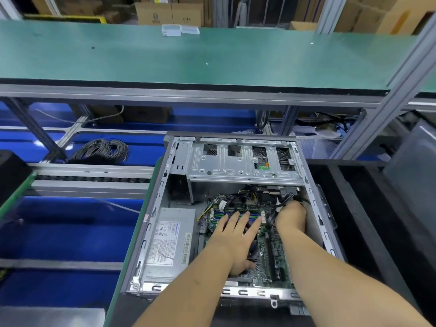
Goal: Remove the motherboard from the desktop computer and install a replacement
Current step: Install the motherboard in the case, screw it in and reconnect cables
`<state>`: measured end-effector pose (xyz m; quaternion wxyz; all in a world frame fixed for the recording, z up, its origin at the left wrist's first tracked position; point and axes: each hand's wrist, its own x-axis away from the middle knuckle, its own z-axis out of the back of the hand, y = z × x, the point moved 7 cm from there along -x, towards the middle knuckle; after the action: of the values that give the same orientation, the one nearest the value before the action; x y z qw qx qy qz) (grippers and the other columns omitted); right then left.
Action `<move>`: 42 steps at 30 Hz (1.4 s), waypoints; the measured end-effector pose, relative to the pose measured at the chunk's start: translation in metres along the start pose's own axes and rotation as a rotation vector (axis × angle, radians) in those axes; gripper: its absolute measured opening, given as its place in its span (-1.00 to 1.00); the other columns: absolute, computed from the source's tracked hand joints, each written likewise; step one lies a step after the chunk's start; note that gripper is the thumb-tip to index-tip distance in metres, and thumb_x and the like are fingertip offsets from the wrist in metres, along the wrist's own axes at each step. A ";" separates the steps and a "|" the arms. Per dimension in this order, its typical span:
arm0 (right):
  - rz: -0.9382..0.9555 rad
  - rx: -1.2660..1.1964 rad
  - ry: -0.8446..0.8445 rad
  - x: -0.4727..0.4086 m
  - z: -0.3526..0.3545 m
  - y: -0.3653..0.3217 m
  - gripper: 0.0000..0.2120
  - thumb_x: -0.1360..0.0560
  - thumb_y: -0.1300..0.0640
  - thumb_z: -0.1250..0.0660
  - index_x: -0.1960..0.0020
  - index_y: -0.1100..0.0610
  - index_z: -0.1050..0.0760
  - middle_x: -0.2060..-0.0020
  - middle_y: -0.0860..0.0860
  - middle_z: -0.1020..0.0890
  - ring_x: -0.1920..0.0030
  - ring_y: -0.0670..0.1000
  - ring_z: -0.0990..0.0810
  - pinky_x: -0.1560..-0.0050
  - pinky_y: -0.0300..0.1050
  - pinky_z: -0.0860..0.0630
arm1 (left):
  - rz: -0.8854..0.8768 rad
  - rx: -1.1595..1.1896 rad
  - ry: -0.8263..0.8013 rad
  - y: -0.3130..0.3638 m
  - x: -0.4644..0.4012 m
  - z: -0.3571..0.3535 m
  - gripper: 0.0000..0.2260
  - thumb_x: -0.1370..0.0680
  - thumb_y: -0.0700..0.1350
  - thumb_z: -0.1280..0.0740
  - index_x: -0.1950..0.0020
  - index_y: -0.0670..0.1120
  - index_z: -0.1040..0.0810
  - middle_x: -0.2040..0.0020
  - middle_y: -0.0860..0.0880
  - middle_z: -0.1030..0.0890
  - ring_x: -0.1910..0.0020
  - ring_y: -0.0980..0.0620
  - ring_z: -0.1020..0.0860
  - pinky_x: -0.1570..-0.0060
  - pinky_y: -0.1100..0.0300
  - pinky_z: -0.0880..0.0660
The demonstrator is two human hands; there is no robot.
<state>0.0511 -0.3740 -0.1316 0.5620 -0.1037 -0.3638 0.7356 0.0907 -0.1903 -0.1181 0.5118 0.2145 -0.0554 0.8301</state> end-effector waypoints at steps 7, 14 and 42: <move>0.035 0.021 0.170 0.010 0.006 -0.007 -0.82 -0.50 0.43 -0.21 0.12 0.37 -0.60 0.11 0.34 -0.63 0.11 0.29 -0.61 0.15 -0.05 -0.41 | 0.006 0.010 0.021 -0.001 0.000 0.000 -0.06 -0.57 0.26 -0.30 -0.58 0.10 0.39 -0.63 -0.07 0.29 -0.60 -0.12 0.28 -0.54 -0.12 0.29; 0.078 -0.011 0.211 0.011 0.007 -0.009 -0.77 -0.46 0.46 -0.17 0.27 0.26 -0.49 0.15 0.35 -0.61 0.24 0.16 -0.44 0.15 -0.08 -0.37 | 0.012 -0.003 0.006 0.000 0.000 0.000 -0.06 -0.57 0.27 -0.29 -0.58 0.08 0.41 -0.63 -0.08 0.29 -0.60 -0.14 0.27 -0.53 -0.12 0.28; 0.066 -0.074 0.287 0.012 0.014 -0.010 -0.76 -0.46 0.43 -0.29 0.35 0.27 -0.38 0.36 0.17 -0.47 0.28 0.14 -0.46 0.21 -0.07 -0.39 | 0.028 -0.012 -0.055 0.002 0.001 -0.002 -0.04 -0.58 0.23 -0.30 -0.57 0.06 0.44 -0.61 -0.08 0.35 -0.59 -0.15 0.31 -0.52 -0.15 0.31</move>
<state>0.0471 -0.3682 -0.1118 0.5796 -0.2403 -0.3027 0.7174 0.0880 -0.1899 -0.1191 0.4996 0.2334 -0.0774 0.8307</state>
